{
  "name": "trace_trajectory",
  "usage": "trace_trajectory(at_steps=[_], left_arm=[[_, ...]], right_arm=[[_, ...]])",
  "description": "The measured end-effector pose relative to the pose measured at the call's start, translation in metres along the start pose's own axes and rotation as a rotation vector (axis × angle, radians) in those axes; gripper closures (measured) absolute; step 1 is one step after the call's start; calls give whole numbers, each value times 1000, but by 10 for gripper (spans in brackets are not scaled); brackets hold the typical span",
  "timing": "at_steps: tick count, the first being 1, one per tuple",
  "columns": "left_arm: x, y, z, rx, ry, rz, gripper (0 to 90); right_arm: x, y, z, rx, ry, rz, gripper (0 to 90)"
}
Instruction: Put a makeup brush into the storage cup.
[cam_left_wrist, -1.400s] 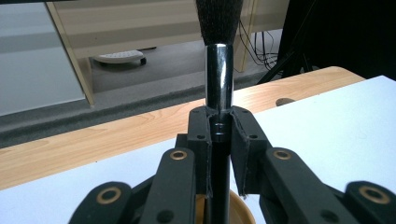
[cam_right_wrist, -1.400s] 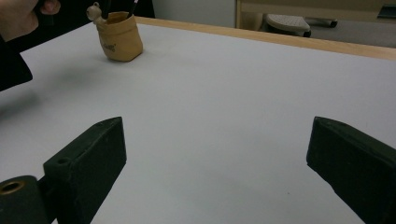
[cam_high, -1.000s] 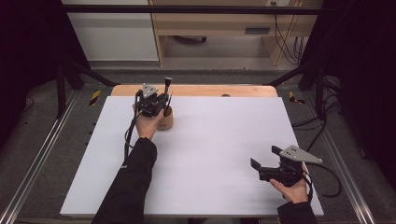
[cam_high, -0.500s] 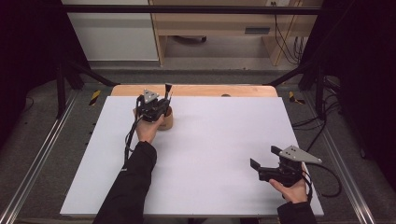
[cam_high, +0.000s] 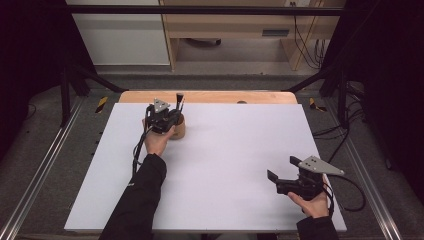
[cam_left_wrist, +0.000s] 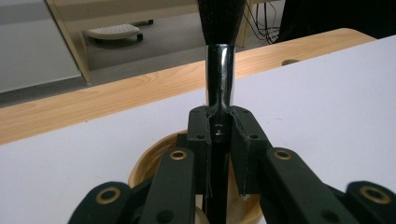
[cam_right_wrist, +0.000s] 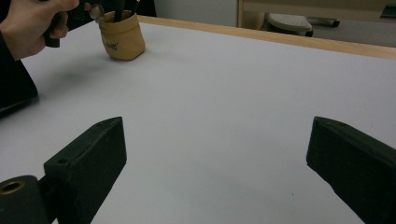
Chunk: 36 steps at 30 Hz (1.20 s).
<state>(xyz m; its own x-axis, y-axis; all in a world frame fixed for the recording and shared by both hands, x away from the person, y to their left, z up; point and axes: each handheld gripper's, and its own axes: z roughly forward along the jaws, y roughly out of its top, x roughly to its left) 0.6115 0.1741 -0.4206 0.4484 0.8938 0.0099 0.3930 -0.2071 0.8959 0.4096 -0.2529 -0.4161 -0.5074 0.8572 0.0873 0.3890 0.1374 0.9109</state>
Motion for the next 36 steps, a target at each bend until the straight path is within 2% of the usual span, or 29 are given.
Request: trace_trajectory(at_steps=[4, 5, 10, 16, 19, 25, 33, 36], left_arm=[[-1, 0, -1, 16, 6, 8, 776], [-1, 1, -2, 15, 8, -3, 775], [-1, 4, -11, 11, -3, 3, 759], [0, 9, -23, 3, -23, -16, 672], [-1, 9, -32, -3, -40, 0, 611], [-2, 9, -50, -24, -75, 2, 489], [-2, 4, -72, -41, -125, 1, 383], [-3, 1, -78, -49, -131, 9, 354]], right_arm=[[1, 1, -1, -2, 3, 2, 55], [1, 1, -1, -3, 0, 2, 55], [1, 1, -1, -8, 5, -1, 55], [2, 3, -2, -11, 3, -3, 54], [2, 3, -3, -14, 5, -3, 54], [4, 4, -3, -21, 7, -10, 53], [4, 5, -4, -30, 6, -9, 53], [4, 6, -5, -31, 7, -6, 53]])
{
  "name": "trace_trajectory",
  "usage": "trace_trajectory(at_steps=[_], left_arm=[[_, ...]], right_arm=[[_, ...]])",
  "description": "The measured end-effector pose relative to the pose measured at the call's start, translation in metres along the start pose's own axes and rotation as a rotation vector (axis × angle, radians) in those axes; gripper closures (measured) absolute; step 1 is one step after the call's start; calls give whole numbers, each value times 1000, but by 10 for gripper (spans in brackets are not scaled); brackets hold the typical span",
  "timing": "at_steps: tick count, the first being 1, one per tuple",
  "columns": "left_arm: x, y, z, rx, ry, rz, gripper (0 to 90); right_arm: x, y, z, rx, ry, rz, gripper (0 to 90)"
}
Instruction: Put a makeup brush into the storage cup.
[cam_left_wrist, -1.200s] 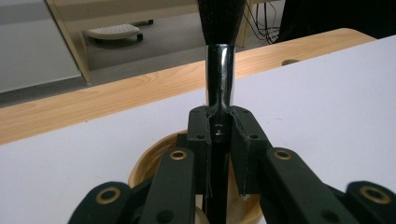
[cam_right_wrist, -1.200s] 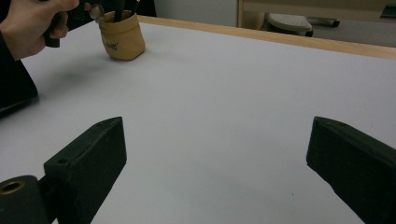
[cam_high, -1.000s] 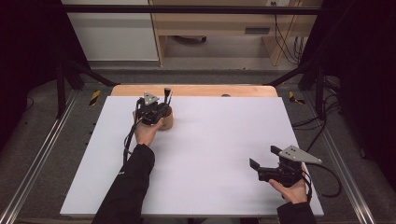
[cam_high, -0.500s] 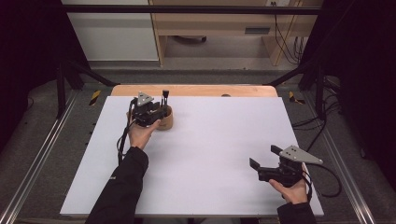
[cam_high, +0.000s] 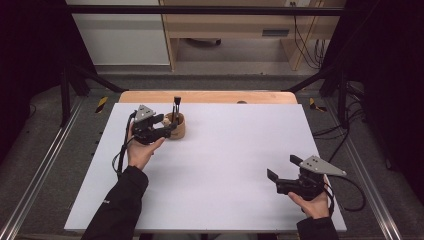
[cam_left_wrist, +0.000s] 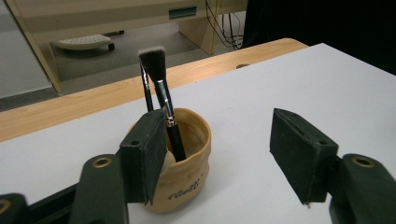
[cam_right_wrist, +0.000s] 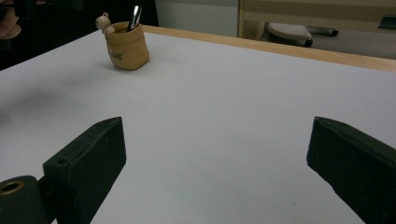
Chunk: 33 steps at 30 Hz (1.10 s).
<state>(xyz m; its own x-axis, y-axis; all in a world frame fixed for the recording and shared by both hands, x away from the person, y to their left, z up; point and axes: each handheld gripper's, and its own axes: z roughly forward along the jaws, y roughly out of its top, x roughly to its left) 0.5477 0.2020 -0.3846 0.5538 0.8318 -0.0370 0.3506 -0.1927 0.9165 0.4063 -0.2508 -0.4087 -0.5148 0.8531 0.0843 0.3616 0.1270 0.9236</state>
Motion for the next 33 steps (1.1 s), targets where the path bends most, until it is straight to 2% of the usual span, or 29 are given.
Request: trace_trajectory(at_steps=[13, 24, 33], left_arm=[[-11, -14, -27, -16, -40, 10, 218], [-16, -30, -51, -7, -64, 15, 123], [-18, -43, -73, -4, -57, 18, 88]], right_arm=[[0, 1, -1, -1, -1, -1, 50], [0, 1, -2, -7, -2, -4, 47], [0, 2, -2, -10, -4, -4, 45]])
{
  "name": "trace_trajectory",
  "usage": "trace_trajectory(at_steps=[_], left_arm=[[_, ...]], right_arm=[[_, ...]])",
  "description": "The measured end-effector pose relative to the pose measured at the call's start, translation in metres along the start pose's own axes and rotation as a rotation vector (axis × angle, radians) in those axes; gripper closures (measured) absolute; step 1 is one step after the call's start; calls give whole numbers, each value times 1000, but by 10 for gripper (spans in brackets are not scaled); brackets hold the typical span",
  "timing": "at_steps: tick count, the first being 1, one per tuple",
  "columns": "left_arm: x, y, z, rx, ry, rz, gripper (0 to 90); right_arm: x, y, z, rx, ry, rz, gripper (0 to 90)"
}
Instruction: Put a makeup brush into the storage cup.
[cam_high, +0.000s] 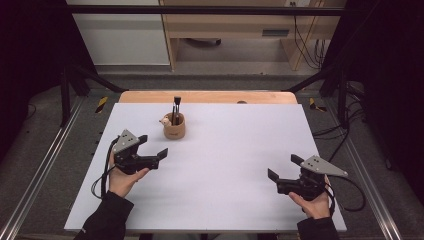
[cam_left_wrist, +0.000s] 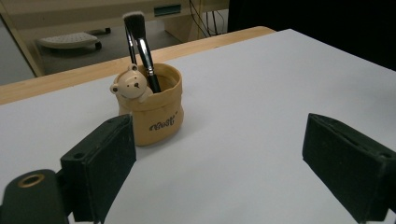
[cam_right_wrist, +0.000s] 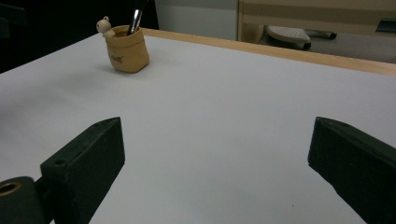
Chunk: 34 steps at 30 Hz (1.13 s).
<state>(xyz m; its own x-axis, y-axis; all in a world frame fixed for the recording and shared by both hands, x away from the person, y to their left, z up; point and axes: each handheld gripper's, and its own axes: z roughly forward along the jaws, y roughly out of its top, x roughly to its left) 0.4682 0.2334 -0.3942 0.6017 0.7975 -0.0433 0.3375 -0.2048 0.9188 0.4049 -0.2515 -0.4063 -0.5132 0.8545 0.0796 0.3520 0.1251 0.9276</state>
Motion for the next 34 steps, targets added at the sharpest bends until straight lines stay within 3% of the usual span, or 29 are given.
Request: trace_trajectory(at_steps=[5, 20, 34], left_arm=[[-2, -10, -8, 10, 0, 7, 79], [8, -44, -34, 8, 34, -49, 73], [18, -49, -47, -17, 63, -78, 71]], right_arm=[[0, 0, 0, -2, 0, -3, 44], [-1, -1, -1, -1, -3, 1, 43], [-1, -2, -1, 7, -4, 7, 44]])
